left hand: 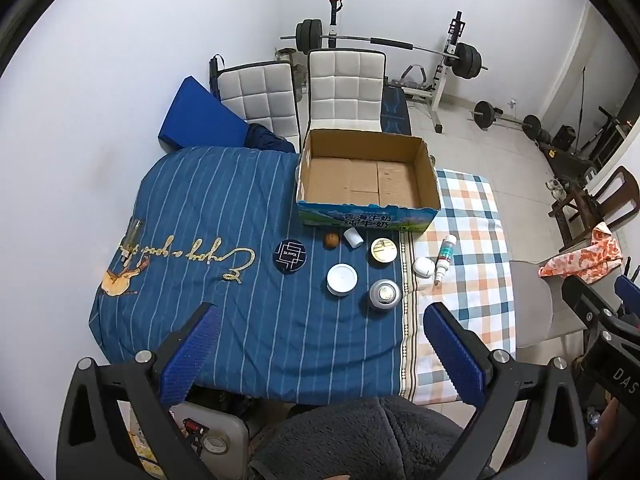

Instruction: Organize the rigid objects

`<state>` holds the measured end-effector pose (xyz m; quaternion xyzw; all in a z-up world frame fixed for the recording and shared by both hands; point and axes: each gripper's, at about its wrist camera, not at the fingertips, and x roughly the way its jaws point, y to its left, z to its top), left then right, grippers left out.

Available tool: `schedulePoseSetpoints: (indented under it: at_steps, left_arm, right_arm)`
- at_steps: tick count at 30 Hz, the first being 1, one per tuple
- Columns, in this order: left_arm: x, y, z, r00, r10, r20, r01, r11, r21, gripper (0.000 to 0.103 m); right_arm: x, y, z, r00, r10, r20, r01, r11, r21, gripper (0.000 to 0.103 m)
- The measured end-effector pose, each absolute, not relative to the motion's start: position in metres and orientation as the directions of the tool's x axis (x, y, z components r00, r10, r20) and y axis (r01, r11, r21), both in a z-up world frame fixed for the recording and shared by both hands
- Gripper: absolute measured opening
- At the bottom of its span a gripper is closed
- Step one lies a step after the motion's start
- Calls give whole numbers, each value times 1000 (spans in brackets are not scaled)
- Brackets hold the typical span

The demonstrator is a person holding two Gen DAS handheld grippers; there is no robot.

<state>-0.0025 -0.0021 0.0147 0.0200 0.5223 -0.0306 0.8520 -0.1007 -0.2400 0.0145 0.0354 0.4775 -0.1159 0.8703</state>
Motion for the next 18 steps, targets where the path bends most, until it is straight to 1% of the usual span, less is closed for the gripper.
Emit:
schedulePoseSetpoints:
  at_steps: [18]
  left_arm:
    - [-5,-6,14,464,-35,-885,64,998,-6,103]
  right_arm:
    - [-105,-245,14,529,-165,-832,225,973,-50,103]
